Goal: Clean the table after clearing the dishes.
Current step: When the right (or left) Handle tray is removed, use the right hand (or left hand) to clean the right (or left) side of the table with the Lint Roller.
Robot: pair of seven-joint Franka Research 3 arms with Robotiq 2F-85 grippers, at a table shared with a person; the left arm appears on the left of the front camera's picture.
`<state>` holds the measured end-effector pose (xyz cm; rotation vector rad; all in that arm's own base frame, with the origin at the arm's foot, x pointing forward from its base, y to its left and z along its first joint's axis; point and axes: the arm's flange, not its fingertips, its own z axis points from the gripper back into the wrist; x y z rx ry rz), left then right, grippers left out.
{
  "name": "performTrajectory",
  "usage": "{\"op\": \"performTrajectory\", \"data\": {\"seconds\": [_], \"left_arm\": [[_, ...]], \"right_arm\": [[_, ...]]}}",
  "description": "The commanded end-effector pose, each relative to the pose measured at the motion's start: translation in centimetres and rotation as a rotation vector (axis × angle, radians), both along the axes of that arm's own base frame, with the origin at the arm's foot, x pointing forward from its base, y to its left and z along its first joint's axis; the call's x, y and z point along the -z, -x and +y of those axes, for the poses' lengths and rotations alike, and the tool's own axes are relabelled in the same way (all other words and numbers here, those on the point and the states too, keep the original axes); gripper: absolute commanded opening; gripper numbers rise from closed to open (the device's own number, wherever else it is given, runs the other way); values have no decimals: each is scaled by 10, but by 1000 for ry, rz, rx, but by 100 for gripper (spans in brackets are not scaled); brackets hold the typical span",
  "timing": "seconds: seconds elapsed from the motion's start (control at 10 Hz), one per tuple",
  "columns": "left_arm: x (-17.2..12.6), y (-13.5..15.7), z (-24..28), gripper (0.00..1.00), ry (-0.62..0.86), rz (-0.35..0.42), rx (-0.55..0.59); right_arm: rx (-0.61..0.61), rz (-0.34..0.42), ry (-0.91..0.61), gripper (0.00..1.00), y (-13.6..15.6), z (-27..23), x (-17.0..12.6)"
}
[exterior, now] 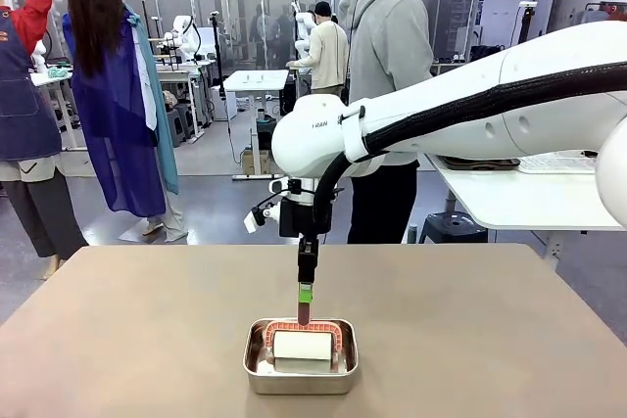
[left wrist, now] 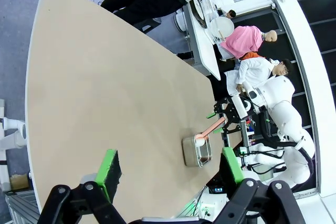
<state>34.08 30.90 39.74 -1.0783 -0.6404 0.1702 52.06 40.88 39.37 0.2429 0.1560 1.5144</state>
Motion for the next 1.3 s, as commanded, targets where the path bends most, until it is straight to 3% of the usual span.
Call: {"op": "performTrajectory", "data": {"seconds": [0.0, 0.4, 0.7, 0.9, 1.2], "left_arm": [[-1, 4, 1, 96, -2, 7, 12], [-1, 4, 1, 96, -2, 7, 12], [-1, 4, 1, 96, -2, 7, 12], [-1, 4, 1, 96, -2, 7, 12], [-1, 4, 1, 96, -2, 7, 12]], "right_arm": [[8, -19, 3, 0, 8, 0, 6], [16, -17, 4, 0, 14, 1, -1], [76, 50, 102, 0, 48, -32, -58], [321, 70, 108, 0, 65, -92, -96], [776, 287, -79, 0, 82, -174, -77]]}}
